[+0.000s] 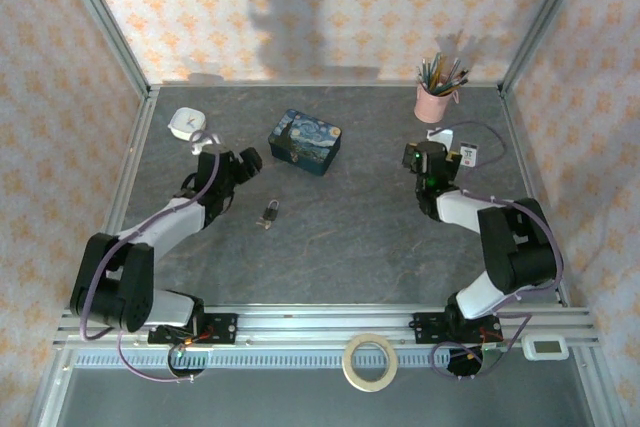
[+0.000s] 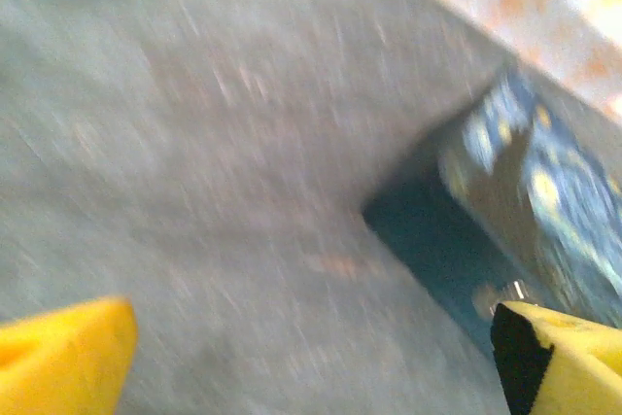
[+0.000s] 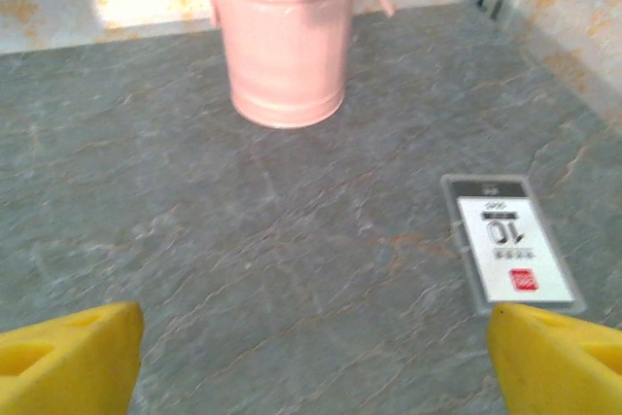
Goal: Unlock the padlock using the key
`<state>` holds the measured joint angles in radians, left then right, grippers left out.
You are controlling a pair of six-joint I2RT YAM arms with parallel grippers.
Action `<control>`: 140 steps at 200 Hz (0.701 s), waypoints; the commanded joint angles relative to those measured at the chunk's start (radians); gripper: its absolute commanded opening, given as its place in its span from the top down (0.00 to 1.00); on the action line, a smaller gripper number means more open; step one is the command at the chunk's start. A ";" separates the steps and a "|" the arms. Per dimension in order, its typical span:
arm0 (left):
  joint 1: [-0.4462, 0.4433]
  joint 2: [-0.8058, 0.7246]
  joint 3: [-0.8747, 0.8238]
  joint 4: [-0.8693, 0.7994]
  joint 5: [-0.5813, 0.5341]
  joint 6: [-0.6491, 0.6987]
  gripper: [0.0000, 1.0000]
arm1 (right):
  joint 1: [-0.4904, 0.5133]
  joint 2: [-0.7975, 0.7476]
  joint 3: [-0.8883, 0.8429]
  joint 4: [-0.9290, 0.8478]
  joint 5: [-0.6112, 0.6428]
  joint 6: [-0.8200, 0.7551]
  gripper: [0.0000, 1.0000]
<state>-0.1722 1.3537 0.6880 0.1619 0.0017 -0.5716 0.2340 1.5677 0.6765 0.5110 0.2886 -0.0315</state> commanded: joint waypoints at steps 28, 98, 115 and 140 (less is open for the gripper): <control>0.065 -0.014 -0.084 0.134 -0.366 0.304 0.06 | -0.059 -0.029 -0.063 0.093 -0.087 -0.030 0.09; 0.080 0.052 -0.346 0.752 -0.463 0.502 0.04 | -0.207 -0.057 -0.312 0.494 -0.355 -0.025 0.00; 0.087 0.072 -0.412 0.982 -0.418 0.533 0.03 | -0.239 -0.077 -0.421 0.665 -0.387 0.007 0.00; 0.105 0.179 -0.509 1.244 -0.294 0.554 0.02 | -0.239 -0.042 -0.461 0.771 -0.377 0.010 0.00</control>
<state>-0.0837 1.4384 0.2565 0.9707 -0.3801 -0.0849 -0.0086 1.5135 0.2413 1.0782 -0.0307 -0.0444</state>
